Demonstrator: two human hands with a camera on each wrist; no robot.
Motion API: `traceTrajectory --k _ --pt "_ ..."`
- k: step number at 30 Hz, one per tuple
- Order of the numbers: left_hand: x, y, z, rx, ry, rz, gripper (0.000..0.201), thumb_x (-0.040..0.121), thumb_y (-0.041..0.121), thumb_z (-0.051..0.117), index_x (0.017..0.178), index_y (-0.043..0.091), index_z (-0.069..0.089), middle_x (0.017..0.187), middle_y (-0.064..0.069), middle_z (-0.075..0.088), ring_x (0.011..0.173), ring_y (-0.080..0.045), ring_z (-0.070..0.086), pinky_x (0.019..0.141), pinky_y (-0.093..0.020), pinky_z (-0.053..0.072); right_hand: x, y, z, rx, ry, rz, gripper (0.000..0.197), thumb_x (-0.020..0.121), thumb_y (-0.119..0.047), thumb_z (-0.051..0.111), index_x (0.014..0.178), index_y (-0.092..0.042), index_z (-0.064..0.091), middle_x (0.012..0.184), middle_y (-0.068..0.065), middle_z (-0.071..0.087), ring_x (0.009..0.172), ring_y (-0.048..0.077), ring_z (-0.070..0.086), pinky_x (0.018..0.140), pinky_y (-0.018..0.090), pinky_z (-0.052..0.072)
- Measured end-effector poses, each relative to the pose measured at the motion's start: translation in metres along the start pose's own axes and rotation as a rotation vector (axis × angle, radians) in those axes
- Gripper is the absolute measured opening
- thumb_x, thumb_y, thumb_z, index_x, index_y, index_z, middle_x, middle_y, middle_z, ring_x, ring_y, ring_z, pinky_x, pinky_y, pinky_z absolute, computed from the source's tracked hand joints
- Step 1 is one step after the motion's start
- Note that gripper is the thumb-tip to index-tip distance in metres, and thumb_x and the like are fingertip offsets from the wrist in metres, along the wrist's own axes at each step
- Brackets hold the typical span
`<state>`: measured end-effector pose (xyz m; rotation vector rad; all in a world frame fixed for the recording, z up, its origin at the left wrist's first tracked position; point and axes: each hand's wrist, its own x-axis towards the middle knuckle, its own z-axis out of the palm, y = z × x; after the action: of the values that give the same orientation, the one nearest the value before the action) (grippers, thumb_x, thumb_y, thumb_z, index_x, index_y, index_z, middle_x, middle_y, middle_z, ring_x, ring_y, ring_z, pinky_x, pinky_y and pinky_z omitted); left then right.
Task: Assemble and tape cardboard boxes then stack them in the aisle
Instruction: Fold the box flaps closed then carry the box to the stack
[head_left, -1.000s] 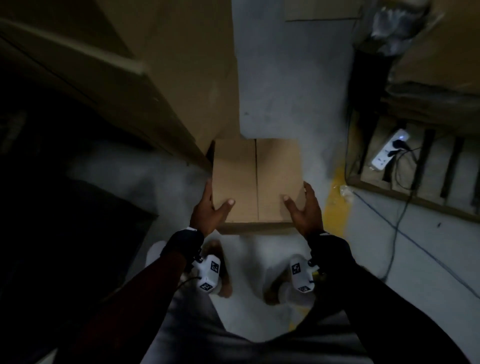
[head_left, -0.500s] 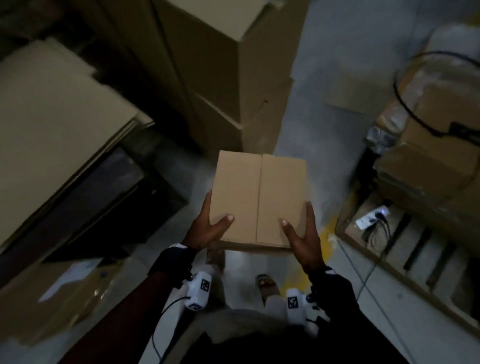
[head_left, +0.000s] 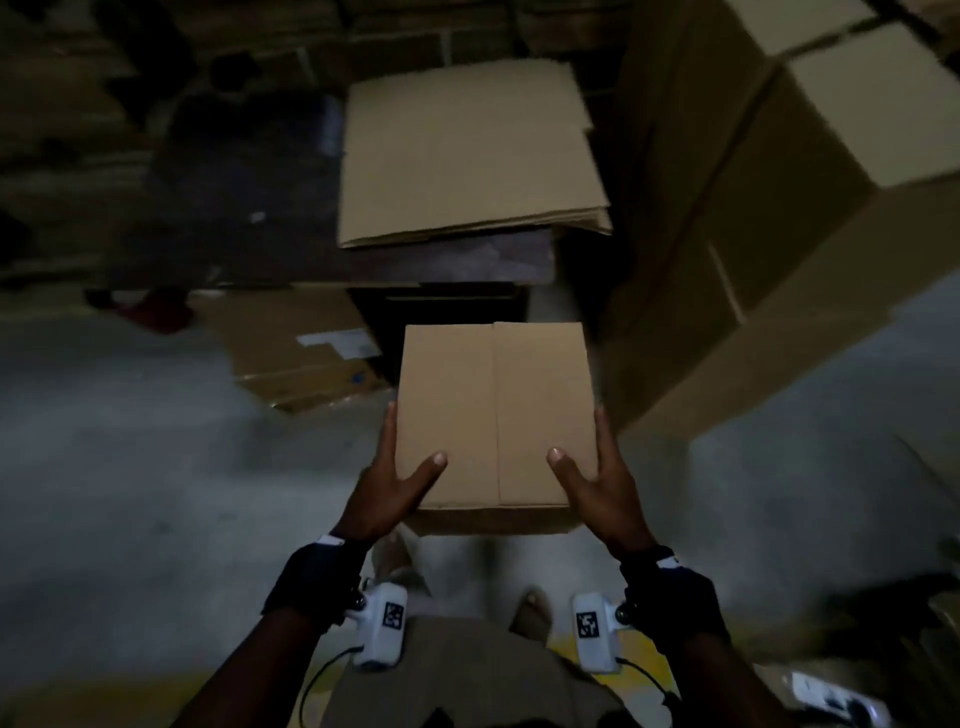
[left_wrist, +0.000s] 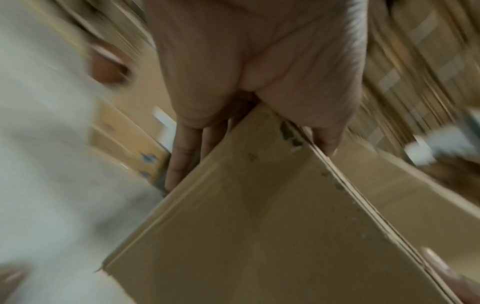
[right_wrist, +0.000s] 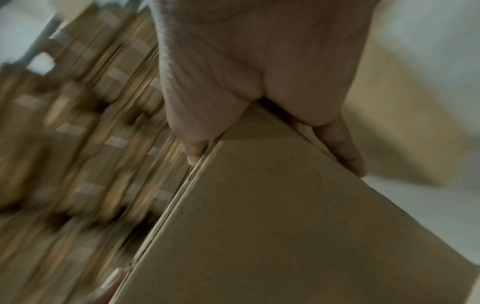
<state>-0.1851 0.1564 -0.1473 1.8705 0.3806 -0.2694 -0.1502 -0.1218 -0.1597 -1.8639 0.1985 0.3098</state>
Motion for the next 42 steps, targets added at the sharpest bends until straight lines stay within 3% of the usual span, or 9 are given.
traceTrajectory --k 8,10,13,16,22,25,29,36,42 --pt "-0.050 -0.045 -0.142 -0.041 0.308 -0.156 0.108 0.069 0.086 0.059 0.150 0.061 -0.009 0.156 0.005 0.040 0.135 -0.024 0.049 0.111 -0.052 0.043 0.019 -0.075 0.151 -0.065 -0.291 -0.115 0.088 0.096 -0.034 0.069 0.162 -0.037 0.011 0.147 -0.025 0.036 0.132 -0.003 0.039 0.097 0.004 0.035" --pt "-0.055 -0.054 -0.180 -0.067 0.379 -0.177 0.107 0.076 0.080 0.062 0.153 0.056 -0.008 0.156 0.006 0.038 0.135 -0.023 0.048 0.111 -0.048 0.043 0.025 -0.094 0.195 -0.069 -0.345 -0.139 0.089 0.095 -0.032 0.070 0.161 -0.036 0.011 0.146 -0.024 0.037 0.130 -0.003 0.042 0.094 -0.001 0.036" --pt "-0.058 -0.066 -0.235 -0.090 0.481 -0.194 0.099 0.085 0.062 0.064 0.153 0.055 -0.007 0.150 0.008 0.037 0.132 -0.025 0.048 0.108 -0.045 0.044 0.033 -0.124 0.257 -0.066 -0.401 -0.187 0.088 0.095 -0.032 0.071 0.160 -0.038 0.012 0.146 -0.026 0.040 0.125 -0.009 0.048 0.110 0.018 0.041" --pt "-0.058 -0.069 -0.287 -0.102 0.549 -0.165 0.095 0.086 0.056 0.064 0.154 0.054 -0.002 0.141 0.011 0.038 0.122 -0.018 0.048 0.105 -0.042 0.045 0.039 -0.157 0.308 -0.030 -0.441 -0.244 0.083 0.096 -0.025 0.070 0.156 -0.041 0.015 0.140 -0.037 0.037 0.117 -0.030 0.040 0.105 0.007 0.038" --pt "-0.034 -0.050 -0.382 -0.159 0.685 -0.040 0.084 0.086 0.046 0.069 0.149 0.053 0.013 0.133 0.011 0.050 0.109 -0.006 0.059 0.096 -0.032 0.048 0.066 -0.227 0.386 0.003 -0.458 -0.359 0.091 0.093 -0.029 0.072 0.162 -0.031 0.012 0.161 -0.025 0.023 0.141 -0.015 0.028 0.108 0.001 0.026" --pt "-0.003 -0.039 -0.416 -0.170 0.705 0.025 0.078 0.086 0.044 0.067 0.148 0.050 0.018 0.129 0.017 0.048 0.102 0.014 0.056 0.086 -0.016 0.048 0.090 -0.257 0.409 0.025 -0.438 -0.424 0.088 0.093 -0.021 0.072 0.160 -0.026 0.014 0.147 -0.037 0.023 0.125 -0.035 0.024 0.099 -0.005 0.025" --pt "0.062 -0.024 -0.459 -0.113 0.671 0.071 0.083 0.090 0.046 0.065 0.155 0.044 0.014 0.141 0.013 0.041 0.118 -0.008 0.052 0.089 -0.018 0.043 0.145 -0.294 0.438 0.033 -0.391 -0.454 0.093 0.092 -0.020 0.074 0.161 -0.024 0.012 0.145 -0.035 0.020 0.116 -0.042 0.022 0.092 -0.009 0.024" --pt "0.198 0.016 -0.525 -0.047 0.578 0.129 0.087 0.095 0.043 0.063 0.160 0.039 0.005 0.144 0.017 0.030 0.131 -0.005 0.036 0.104 -0.025 0.035 0.258 -0.356 0.475 0.039 -0.294 -0.445 0.097 0.090 -0.024 0.077 0.162 -0.023 0.012 0.121 -0.043 0.032 0.096 -0.043 0.036 0.078 -0.009 0.033" --pt "0.309 0.048 -0.586 -0.054 0.486 0.117 0.087 0.096 0.042 0.063 0.161 0.035 0.006 0.149 0.017 0.023 0.138 -0.001 0.019 0.115 -0.026 0.022 0.341 -0.406 0.508 -0.030 -0.233 -0.429 0.104 0.086 -0.033 0.081 0.162 -0.026 0.011 0.134 -0.025 0.038 0.121 -0.004 0.045 0.080 -0.007 0.032"
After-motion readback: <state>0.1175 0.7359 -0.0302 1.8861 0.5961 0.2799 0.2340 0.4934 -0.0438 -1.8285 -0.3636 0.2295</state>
